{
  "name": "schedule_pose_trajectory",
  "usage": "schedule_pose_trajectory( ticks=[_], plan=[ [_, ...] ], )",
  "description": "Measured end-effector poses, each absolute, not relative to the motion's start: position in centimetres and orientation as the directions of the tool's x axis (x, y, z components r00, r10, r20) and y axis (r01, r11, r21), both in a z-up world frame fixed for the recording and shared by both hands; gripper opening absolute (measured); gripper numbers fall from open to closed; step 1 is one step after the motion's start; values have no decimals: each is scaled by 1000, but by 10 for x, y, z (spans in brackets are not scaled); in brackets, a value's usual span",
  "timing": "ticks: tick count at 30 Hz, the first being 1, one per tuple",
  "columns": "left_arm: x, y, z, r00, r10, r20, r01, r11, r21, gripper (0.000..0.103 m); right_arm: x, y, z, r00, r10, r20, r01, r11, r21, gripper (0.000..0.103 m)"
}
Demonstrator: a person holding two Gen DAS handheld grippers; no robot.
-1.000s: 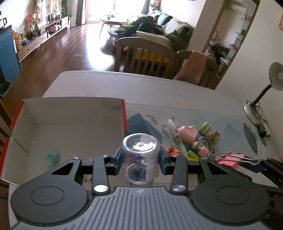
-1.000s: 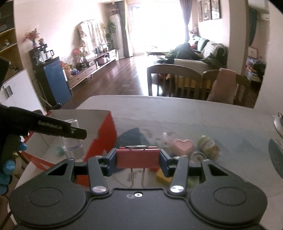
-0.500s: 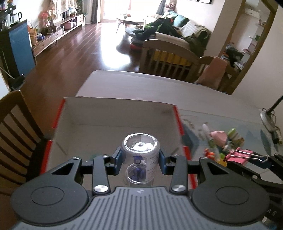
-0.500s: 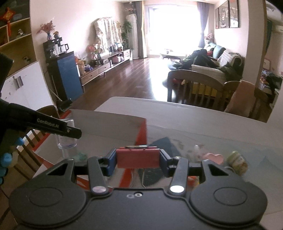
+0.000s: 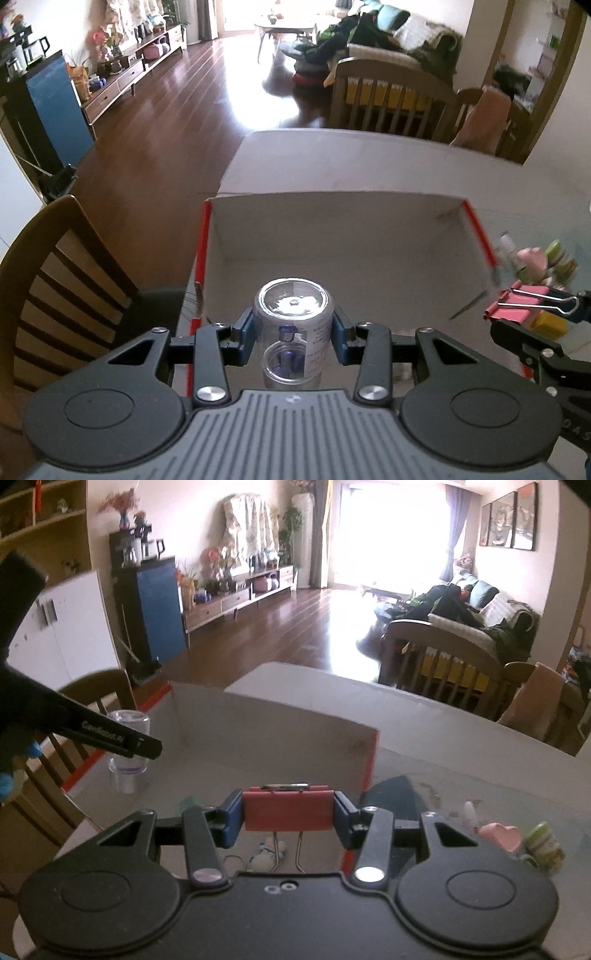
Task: Organize rigid objects
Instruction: 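Carry the clear jar and pink binder clip over the box with both tools, then open both tools to release the jar and binder clip into the box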
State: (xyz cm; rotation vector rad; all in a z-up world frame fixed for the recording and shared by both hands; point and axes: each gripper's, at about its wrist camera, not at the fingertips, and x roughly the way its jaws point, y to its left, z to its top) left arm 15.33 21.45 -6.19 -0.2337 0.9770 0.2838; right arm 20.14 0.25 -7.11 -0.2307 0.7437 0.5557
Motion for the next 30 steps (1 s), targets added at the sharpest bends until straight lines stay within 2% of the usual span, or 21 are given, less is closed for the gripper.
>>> schedule_pose_trajectory(
  ticks=[6,13,25,30],
  plan=[
    [176,224,-91,478,140,-867,-313,950,-19,40,217,28,-99,571,384,-725,-569,822,-13,48],
    [192,229,-116,436,100,-894,-288,957,-33,40,228,41,-119,536,356,-765,-572,820,-20,48],
    [220,228,-143,374,68,-925,-250,968,-30,40,233,59,-130,446,275,-852,-585,809,-45,48],
    [232,234,-147,350,64,-934,-246,969,-26,40,225,64,-132,449,246,-859,-595,800,-82,49]
  ],
)
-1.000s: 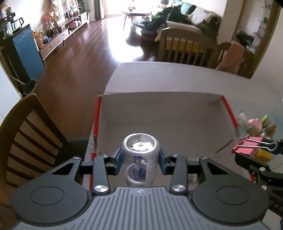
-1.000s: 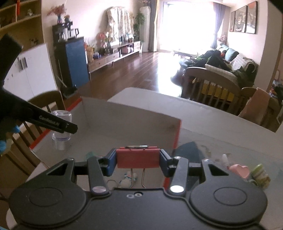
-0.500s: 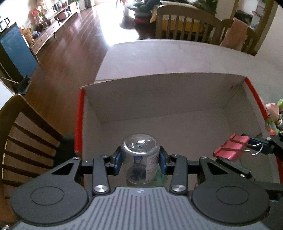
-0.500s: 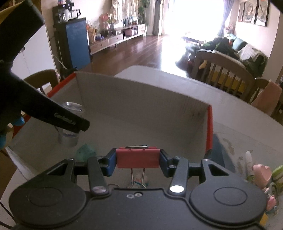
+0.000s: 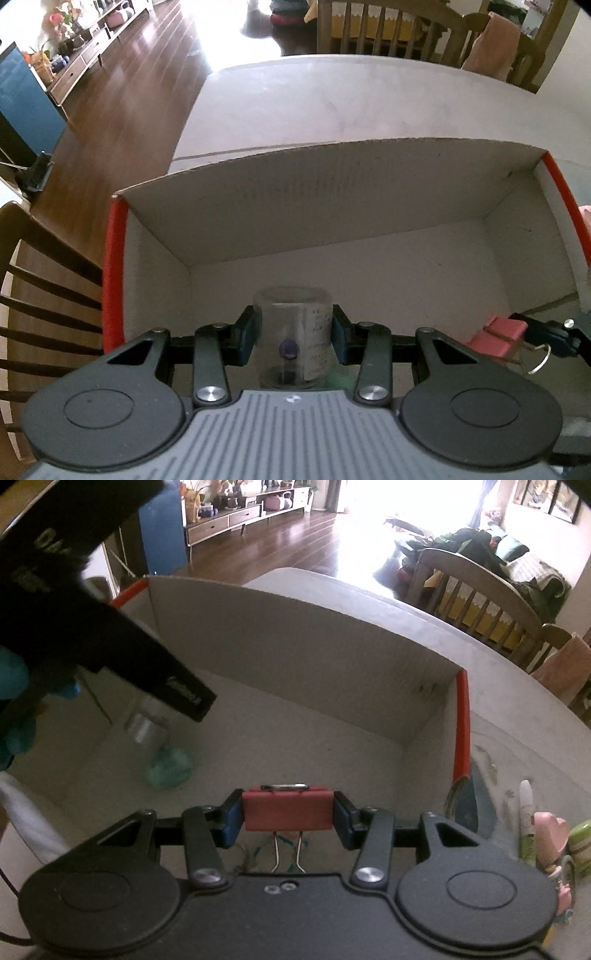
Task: Organize rigid objects
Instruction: 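Open both tools to release the jar and binder clip into the box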
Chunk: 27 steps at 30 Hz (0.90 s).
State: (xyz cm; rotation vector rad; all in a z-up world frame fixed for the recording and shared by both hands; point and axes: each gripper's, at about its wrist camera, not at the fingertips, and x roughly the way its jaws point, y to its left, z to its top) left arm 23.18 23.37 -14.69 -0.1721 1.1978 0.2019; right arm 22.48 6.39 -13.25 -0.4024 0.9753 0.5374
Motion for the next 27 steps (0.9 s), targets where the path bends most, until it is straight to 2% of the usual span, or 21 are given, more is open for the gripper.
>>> schedule_pose_trajectory(
  ticks=[6,9,16,27],
  plan=[
    [235,235,-158,306,48,-951,-248,968,-31,40,223,68,-132,442,233,-866,-595,799,-89,49],
    [233,235,-161,296,49,-954,-253,967,-29,40,221,68,-129,448,237,-862,-589,803,-86,58],
    [224,236,-158,298,38,-954,-273,961,-47,40,217,59,-120,453,268,-850,-585,809,-57,63],
    [205,229,-138,347,50,-937,-292,955,-57,41,207,30,-93,476,332,-814,-561,828,10,64]
  ],
)
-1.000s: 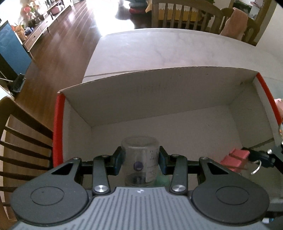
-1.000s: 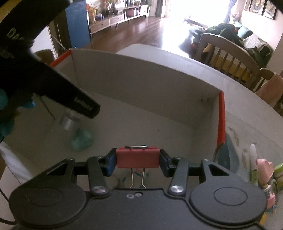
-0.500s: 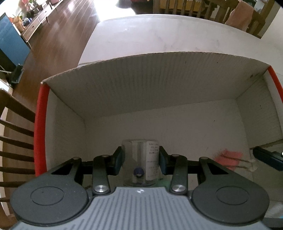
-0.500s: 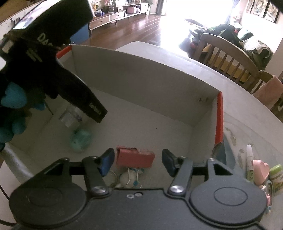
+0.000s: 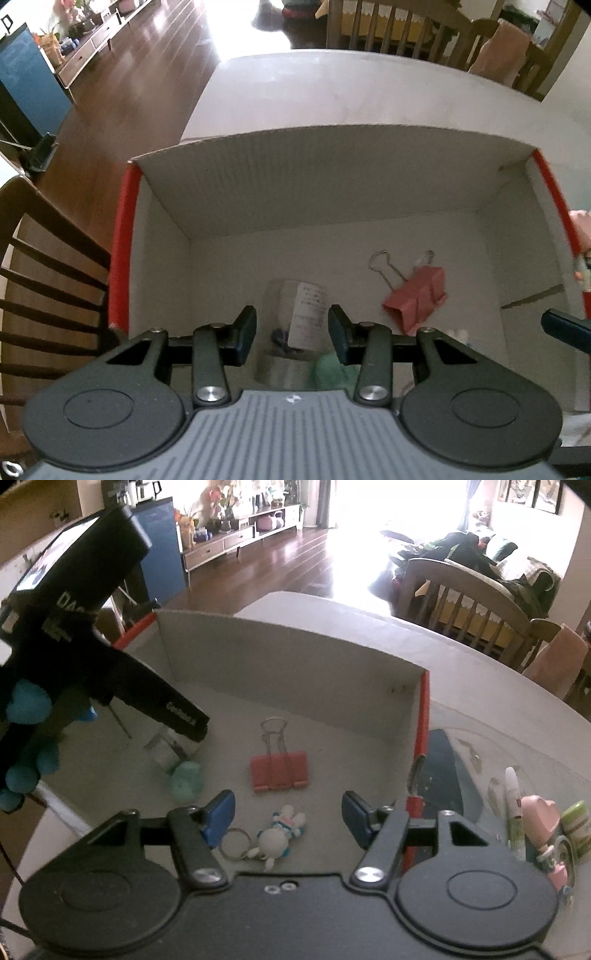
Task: Organize rigid objects
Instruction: 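Open both tools to release the jar and binder clip into the box, then withdraw both tools from the box toward the remaining table items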
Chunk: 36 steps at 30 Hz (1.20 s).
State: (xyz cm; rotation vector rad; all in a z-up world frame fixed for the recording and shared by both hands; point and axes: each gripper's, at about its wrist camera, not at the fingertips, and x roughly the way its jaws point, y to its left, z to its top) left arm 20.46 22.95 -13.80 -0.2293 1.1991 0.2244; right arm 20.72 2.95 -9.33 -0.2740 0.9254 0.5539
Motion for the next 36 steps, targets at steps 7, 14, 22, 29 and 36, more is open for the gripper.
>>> schedule_pose_trajectory(
  ticks=[7,14,22,29,36],
  plan=[
    [194,213,-114,416,53,-908,-271,960,-67,41,194,15,-71,491,380,-784,-562,826,48,67],
    [170,194,-87,495,44,-868,-234,969,-84,47,181,4,-50,504,425,-751,-573,816,77,70],
    [148,175,-51,572,29,-820,-199,974,-104,52,171,-15,-30,521,471,-712,-566,815,126,76],
    [132,151,-27,634,13,-773,-170,978,-122,52,159,-48,-12,582,482,-655,-520,840,156,85],
    [119,126,-13,683,-23,-730,-139,977,-160,66,153,-86,-8,612,485,-625,-482,855,192,91]
  ],
)
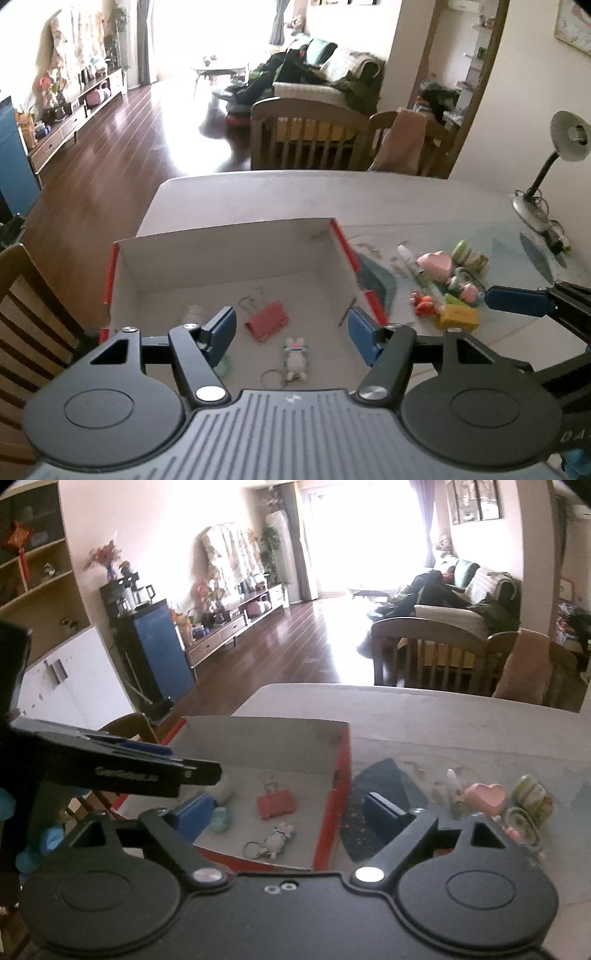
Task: Organize rigid objects
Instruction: 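Withdraw both tools from the box toward the remaining table items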
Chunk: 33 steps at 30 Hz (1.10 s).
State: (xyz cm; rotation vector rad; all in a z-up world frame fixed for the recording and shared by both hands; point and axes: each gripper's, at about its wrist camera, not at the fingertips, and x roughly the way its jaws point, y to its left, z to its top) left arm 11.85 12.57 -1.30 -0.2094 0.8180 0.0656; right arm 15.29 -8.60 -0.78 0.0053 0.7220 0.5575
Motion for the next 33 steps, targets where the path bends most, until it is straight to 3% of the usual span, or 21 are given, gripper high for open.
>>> schedule_pose_trajectory(
  ticks=[6,9,15,21,27,33],
  plan=[
    [118,101,-13,699,-58,-713,-92,981,-170,67,147,-114,-11,637,479,-604,-460,865,201,93],
    [118,89,-16,707,-71,-703,-81,980,-181,77,144,-128,-14,643,479,-597,-455,866,205,94],
    [124,70,-22,720,-118,-684,-62,971,-233,84,142,-164,-26,660,448,-603,-421,886,197,94],
    [135,42,-31,730,-128,-671,-30,976,-218,84,145,-202,-40,679,375,-631,-355,920,165,94],
    [150,13,-42,741,-155,-653,-8,971,-240,101,152,-233,-51,681,342,-648,-318,935,158,94],
    [172,-17,-56,729,-175,-662,2,967,-253,102,166,-263,-61,684,309,-660,-301,945,131,93]
  ],
)
